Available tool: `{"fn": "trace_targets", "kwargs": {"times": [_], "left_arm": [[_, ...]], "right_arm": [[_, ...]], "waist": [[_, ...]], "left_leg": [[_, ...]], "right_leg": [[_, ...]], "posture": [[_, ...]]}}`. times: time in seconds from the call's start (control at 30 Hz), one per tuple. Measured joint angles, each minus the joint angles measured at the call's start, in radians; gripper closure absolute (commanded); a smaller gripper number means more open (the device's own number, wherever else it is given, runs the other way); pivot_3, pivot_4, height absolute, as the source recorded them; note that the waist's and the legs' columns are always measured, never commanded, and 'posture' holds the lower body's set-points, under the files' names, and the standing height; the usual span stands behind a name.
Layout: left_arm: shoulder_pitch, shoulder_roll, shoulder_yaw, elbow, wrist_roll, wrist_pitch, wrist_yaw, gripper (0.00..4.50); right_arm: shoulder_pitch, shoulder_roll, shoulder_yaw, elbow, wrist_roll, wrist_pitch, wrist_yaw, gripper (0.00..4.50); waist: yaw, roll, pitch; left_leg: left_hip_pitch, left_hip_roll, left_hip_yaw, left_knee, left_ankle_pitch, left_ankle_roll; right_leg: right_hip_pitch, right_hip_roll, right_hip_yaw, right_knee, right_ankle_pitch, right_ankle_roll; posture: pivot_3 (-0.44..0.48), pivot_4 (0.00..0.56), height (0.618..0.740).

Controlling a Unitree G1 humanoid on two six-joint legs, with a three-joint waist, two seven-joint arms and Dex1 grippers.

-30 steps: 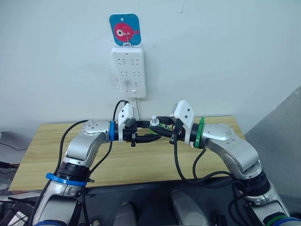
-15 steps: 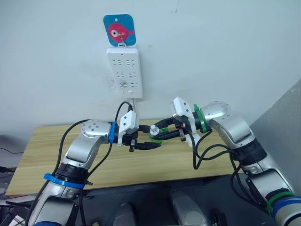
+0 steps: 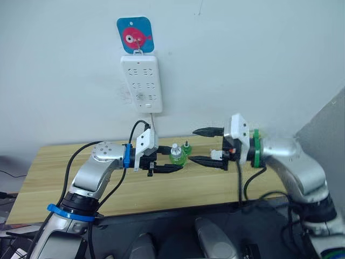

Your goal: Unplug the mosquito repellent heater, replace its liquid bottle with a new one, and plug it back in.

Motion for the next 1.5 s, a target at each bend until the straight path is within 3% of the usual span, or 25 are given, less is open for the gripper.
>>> {"fn": "trace_targets", "kwargs": {"times": [0.17,0.4,0.5,0.7,0.73,0.9,1.07,1.2,1.5], "left_arm": [[-0.002,-0.030,-0.001,-0.004,0.007,0.012,0.054,2.22],[-0.018,-0.065,-0.011,-0.029,0.022,0.052,0.115,2.22],[-0.022,-0.067,-0.011,-0.048,0.022,0.071,0.131,2.22],[-0.023,-0.053,-0.011,-0.069,0.021,0.101,0.133,2.22],[-0.022,-0.047,-0.011,-0.072,0.021,0.102,0.131,2.22],[-0.012,-0.013,-0.013,-0.103,0.007,0.108,0.074,2.22],[-0.008,0.053,-0.029,-0.118,-0.003,0.051,-0.035,2.22],[-0.006,0.051,-0.037,-0.119,-0.004,0.025,-0.064,2.23],[0.022,0.062,-0.027,-0.111,-0.013,-0.007,-0.050,2.23]], "right_arm": [[0.020,0.084,0.090,-0.077,-0.086,0.054,-0.198,0.55],[0.033,0.114,0.135,-0.038,-0.135,0.057,-0.284,0.55],[0.033,0.133,0.141,-0.011,-0.149,0.054,-0.303,1.15],[0.033,0.150,0.157,0.006,-0.143,0.037,-0.290,3.30],[0.032,0.151,0.158,0.010,-0.140,0.033,-0.285,3.41],[-0.008,0.074,0.150,0.061,-0.068,-0.029,-0.120,3.39],[-0.209,0.009,0.184,0.330,0.025,-0.142,0.264,3.39],[-0.238,-0.009,0.191,0.349,0.054,-0.118,0.347,3.39],[-0.141,-0.140,0.074,0.244,0.090,-0.097,0.333,0.22]], "waist": [[0.000,0.000,0.000],[0.001,0.000,0.000],[0.001,0.000,0.000],[0.001,0.000,0.000],[0.001,0.000,0.000],[0.001,0.000,0.000],[-0.003,0.001,0.000],[0.009,0.001,0.000],[0.029,0.001,0.000]], "left_leg": [[0.000,0.000,0.001,0.000,0.000,0.000],[0.000,0.000,0.001,0.000,0.000,0.000],[0.000,0.000,0.001,0.000,0.000,0.000],[0.000,0.000,0.001,0.000,0.000,0.000],[0.000,0.000,0.000,0.000,0.000,0.000],[0.000,0.000,0.001,0.000,0.000,0.000],[0.002,0.001,0.001,-0.001,0.000,0.000],[0.000,0.000,0.000,-0.002,0.000,0.000],[0.000,0.000,0.001,0.000,0.000,0.000]], "right_leg": [[0.000,0.000,0.000,-0.001,0.000,0.000],[0.000,0.000,0.000,-0.001,0.000,0.000],[0.000,0.000,0.000,-0.001,0.000,0.000],[0.000,0.000,0.000,-0.001,0.000,0.000],[0.000,0.000,0.000,-0.001,0.000,0.000],[0.001,0.000,0.000,-0.002,0.000,0.000],[0.001,0.001,0.000,-0.001,0.000,0.000],[0.001,0.000,-0.001,-0.002,0.000,0.000],[0.001,0.000,0.000,-0.002,0.000,0.000]], "posture": [[-0.250,0.131,0.740],[-0.233,0.132,0.740],[-0.229,0.131,0.740],[-0.217,0.127,0.740],[-0.215,0.125,0.740],[-0.216,0.124,0.740],[-0.185,0.123,0.740],[-0.187,0.127,0.740],[-0.207,0.129,0.740]]}}
